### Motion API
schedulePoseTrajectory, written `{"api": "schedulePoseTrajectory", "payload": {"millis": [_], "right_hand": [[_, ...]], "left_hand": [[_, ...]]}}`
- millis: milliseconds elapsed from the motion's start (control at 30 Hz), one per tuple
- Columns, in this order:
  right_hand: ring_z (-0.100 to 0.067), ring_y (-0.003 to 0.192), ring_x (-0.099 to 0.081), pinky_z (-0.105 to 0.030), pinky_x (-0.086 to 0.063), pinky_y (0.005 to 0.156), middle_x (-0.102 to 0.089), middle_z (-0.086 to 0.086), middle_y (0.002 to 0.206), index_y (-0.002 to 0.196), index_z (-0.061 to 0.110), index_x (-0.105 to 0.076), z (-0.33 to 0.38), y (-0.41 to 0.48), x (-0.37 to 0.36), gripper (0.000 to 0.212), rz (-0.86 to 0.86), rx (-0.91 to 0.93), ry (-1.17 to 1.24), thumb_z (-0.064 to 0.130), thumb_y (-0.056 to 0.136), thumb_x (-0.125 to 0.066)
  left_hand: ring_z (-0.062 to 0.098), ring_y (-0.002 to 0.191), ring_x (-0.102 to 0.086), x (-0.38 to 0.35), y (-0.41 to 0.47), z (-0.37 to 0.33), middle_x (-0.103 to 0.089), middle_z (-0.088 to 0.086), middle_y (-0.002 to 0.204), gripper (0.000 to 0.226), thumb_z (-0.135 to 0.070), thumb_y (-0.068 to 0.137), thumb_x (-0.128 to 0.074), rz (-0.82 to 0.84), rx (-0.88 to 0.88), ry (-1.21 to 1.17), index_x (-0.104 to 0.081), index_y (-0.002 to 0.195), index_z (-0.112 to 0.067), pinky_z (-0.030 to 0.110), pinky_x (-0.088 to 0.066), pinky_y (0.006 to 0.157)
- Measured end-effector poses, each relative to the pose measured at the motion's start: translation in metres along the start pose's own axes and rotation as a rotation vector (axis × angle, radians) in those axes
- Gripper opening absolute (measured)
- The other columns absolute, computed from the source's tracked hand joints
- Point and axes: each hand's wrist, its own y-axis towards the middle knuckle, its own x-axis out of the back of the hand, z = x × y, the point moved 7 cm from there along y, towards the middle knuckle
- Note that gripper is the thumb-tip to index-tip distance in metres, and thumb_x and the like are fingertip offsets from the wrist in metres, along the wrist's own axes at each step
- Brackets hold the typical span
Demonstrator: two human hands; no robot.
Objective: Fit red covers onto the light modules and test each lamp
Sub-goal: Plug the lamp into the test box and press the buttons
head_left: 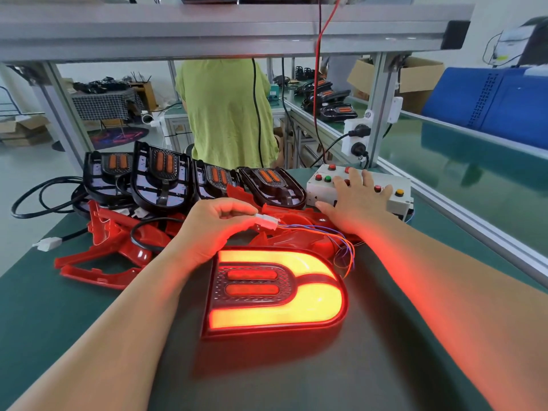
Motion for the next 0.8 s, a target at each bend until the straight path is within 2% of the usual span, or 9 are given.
{"api": "schedulePoseTrajectory", "payload": {"millis": [233,367,667,800], "right_hand": [[-0.031,0.154,0.001,-0.072,-0.007,0.113,-0.001,-0.003,0.168,0.157,0.034,-0.017,-0.0003,-0.0023,-0.0021,0.082,-0.009,-0.002,-0.012,0.075,0.090,-0.039],[-0.031,0.154,0.004,-0.071,-0.005,0.114,0.002,-0.002,0.168,0.157,0.034,-0.014,-0.0002,-0.0034,-0.0024,0.082,0.004,0.000,-0.006,0.075,0.091,-0.037],[-0.031,0.154,0.005,-0.071,-0.004,0.115,0.003,-0.003,0.168,0.158,0.034,-0.012,-0.0010,-0.0044,-0.0017,0.083,0.000,0.006,-0.001,0.075,0.091,-0.036],[-0.031,0.154,0.005,-0.071,-0.004,0.115,0.003,-0.003,0.168,0.158,0.032,-0.011,-0.0007,-0.0043,-0.0009,0.083,-0.003,0.010,0.002,0.075,0.091,-0.036]], "left_hand": [[0.000,0.064,-0.059,0.0007,-0.0019,-0.0026,-0.071,0.004,0.079,0.019,-0.010,0.078,-0.081,-0.004,0.004,0.014,-0.077,0.096,-0.006,0.008,-0.047,0.064],[-0.002,0.062,-0.060,0.0001,-0.0026,-0.0031,-0.071,0.000,0.076,0.019,-0.007,0.079,-0.079,-0.001,0.013,-0.005,-0.076,0.098,-0.004,0.008,-0.048,0.065],[-0.002,0.064,-0.062,0.0015,-0.0022,-0.0020,-0.071,-0.009,0.068,0.015,-0.012,0.078,-0.080,0.001,0.012,0.003,-0.077,0.092,-0.013,0.009,-0.050,0.066],[0.003,0.066,-0.061,0.0004,-0.0015,0.0006,-0.070,0.001,0.074,0.011,-0.004,0.083,-0.075,0.011,0.014,-0.022,-0.076,0.092,-0.011,0.014,-0.051,0.069]]}}
